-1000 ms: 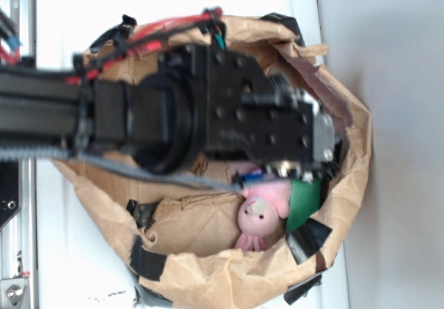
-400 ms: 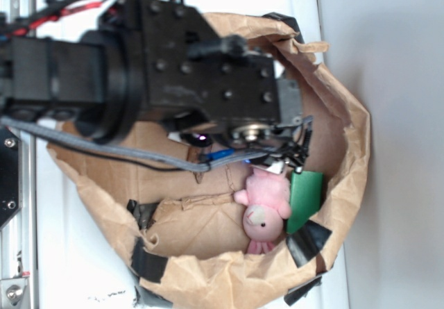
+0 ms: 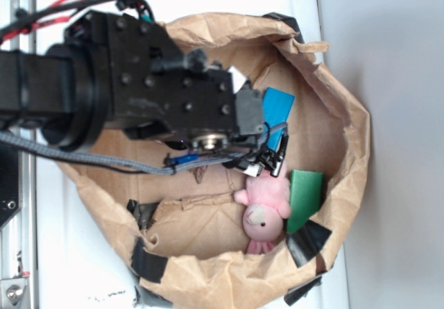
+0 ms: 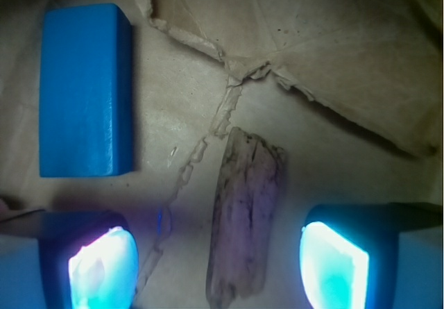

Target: Grab the wood chip.

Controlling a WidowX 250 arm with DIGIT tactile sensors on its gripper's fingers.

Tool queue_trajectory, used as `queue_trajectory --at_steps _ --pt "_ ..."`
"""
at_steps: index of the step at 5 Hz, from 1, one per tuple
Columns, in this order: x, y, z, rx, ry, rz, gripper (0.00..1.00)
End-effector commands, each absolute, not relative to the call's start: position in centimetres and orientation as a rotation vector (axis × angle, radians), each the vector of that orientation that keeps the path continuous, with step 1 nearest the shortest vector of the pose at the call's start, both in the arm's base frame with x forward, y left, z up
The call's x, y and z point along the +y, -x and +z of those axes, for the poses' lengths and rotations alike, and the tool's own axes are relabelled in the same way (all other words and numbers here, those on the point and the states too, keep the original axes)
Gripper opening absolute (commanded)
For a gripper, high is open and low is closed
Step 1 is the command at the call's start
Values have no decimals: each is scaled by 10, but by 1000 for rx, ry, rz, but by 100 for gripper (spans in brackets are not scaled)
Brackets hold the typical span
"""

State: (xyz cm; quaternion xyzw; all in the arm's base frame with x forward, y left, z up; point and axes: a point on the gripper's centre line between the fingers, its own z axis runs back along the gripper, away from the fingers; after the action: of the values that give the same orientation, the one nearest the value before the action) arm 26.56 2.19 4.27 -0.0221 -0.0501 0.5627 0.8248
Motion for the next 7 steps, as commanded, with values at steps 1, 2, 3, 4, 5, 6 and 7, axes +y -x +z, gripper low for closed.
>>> queue_trajectory --at_steps 1,2,3,4,5,6,7 --pt "28 -233 28 -149 34 1216 100" --pt "27 -231 22 -157 23 1206 100" --pt "25 -229 18 -167 15 1192 100" --pt "23 -232 23 -150 22 1189 100" --pt "26 -235 25 -152 35 1205 0" --pt "28 -237 27 -152 49 1198 0" --pt "31 -238 26 -148 68 1181 0"
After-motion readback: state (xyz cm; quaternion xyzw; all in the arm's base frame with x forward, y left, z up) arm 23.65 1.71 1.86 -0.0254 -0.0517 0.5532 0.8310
